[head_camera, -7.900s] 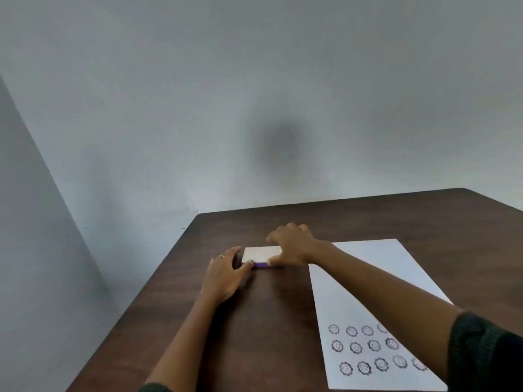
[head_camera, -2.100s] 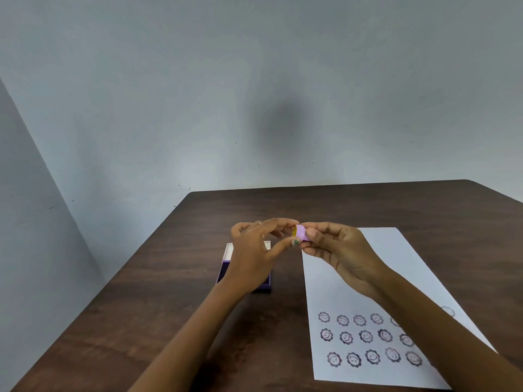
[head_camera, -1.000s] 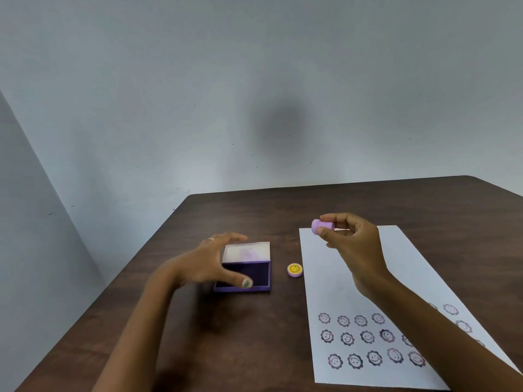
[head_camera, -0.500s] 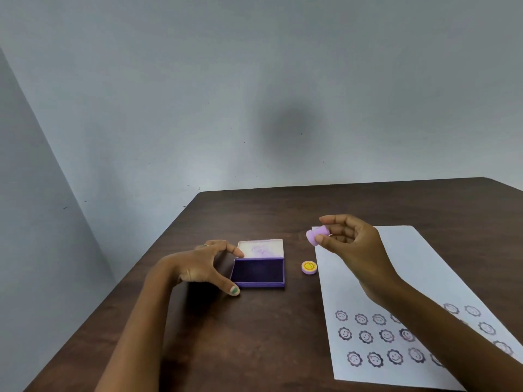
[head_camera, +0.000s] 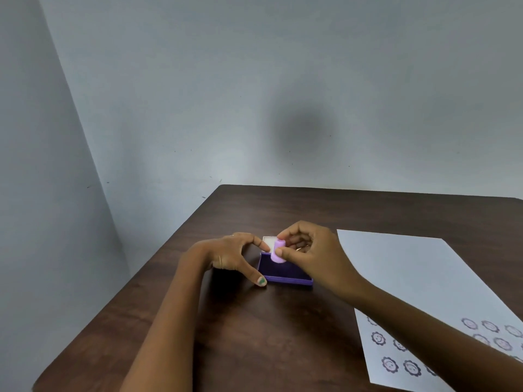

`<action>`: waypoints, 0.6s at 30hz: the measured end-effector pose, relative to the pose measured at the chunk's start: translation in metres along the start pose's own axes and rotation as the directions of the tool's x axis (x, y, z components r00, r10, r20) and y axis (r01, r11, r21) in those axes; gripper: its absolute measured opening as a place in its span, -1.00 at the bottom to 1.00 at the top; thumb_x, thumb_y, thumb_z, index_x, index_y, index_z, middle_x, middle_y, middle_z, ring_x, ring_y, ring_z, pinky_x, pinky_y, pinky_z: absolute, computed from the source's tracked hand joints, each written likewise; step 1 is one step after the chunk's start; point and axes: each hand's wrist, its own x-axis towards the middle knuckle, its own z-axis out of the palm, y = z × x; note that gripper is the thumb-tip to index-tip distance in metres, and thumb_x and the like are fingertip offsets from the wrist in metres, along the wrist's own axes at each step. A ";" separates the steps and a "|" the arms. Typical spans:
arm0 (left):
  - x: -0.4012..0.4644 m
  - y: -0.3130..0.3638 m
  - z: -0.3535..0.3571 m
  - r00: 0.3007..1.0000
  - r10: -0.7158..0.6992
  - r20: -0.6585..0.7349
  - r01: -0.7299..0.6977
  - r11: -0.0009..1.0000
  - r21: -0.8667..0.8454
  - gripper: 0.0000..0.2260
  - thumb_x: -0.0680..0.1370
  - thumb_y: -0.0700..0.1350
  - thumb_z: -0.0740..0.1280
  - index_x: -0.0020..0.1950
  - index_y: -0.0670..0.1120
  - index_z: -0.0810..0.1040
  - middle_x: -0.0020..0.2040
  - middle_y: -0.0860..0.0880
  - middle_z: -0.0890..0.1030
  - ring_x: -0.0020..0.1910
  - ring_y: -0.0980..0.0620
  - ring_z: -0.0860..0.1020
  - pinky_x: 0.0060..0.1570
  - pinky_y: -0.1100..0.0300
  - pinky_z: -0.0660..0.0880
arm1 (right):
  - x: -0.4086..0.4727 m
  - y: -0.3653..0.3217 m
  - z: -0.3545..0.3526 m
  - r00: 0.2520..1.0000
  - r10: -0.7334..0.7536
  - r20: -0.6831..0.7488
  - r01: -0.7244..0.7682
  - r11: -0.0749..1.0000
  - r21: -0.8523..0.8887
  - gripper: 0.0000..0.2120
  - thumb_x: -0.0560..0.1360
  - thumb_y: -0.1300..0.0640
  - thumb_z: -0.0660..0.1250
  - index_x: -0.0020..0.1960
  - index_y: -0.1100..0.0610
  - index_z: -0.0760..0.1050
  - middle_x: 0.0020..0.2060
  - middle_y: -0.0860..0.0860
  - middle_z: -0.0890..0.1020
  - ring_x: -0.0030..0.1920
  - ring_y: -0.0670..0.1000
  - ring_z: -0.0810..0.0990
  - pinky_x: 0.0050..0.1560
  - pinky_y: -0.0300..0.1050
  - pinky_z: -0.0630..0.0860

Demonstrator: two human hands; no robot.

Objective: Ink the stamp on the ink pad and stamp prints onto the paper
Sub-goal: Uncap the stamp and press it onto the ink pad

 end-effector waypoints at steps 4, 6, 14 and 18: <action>-0.004 0.001 -0.001 1.000 0.004 0.000 -0.004 1.000 -0.026 -0.46 0.28 0.00 0.58 0.17 0.22 0.44 0.37 0.05 0.32 0.31 -0.01 0.33 0.36 0.03 0.30 | 0.008 0.007 0.018 1.000 -0.028 0.015 0.028 0.999 -0.045 -0.85 0.33 0.21 0.47 -0.12 0.08 0.59 -0.33 -0.12 0.62 -0.32 -0.26 0.59 -0.29 -0.46 0.52; -0.003 0.003 -0.001 1.000 0.005 -0.004 -0.005 1.000 -0.027 -0.46 0.28 0.00 0.59 0.17 0.20 0.45 0.36 0.05 0.35 0.29 -0.02 0.36 0.36 0.01 0.33 | 0.009 0.010 0.021 0.999 -0.047 0.020 0.049 0.995 -0.085 -0.86 0.34 0.20 0.47 -0.12 0.08 0.60 -0.33 -0.13 0.62 -0.31 -0.26 0.60 -0.26 -0.44 0.54; -0.003 0.001 0.000 1.000 -0.007 -0.025 0.007 1.000 -0.019 -0.40 0.25 0.02 0.60 0.22 0.15 0.46 0.33 0.05 0.39 0.27 -0.02 0.40 0.33 0.04 0.36 | 0.006 0.013 0.025 0.993 -0.100 0.065 0.110 0.981 -0.160 -0.85 0.35 0.17 0.47 -0.09 0.09 0.61 -0.30 -0.15 0.59 -0.31 -0.35 0.56 -0.23 -0.52 0.49; -0.002 0.001 0.000 0.999 -0.005 -0.031 0.004 1.000 -0.019 -0.44 0.24 0.03 0.60 0.17 0.20 0.45 0.32 0.06 0.37 0.27 0.01 0.38 0.28 0.11 0.34 | 0.002 0.011 0.024 0.992 -0.113 0.061 0.122 0.978 -0.170 -0.86 0.33 0.16 0.49 -0.12 0.10 0.61 -0.29 -0.11 0.64 -0.30 -0.19 0.61 -0.19 -0.33 0.57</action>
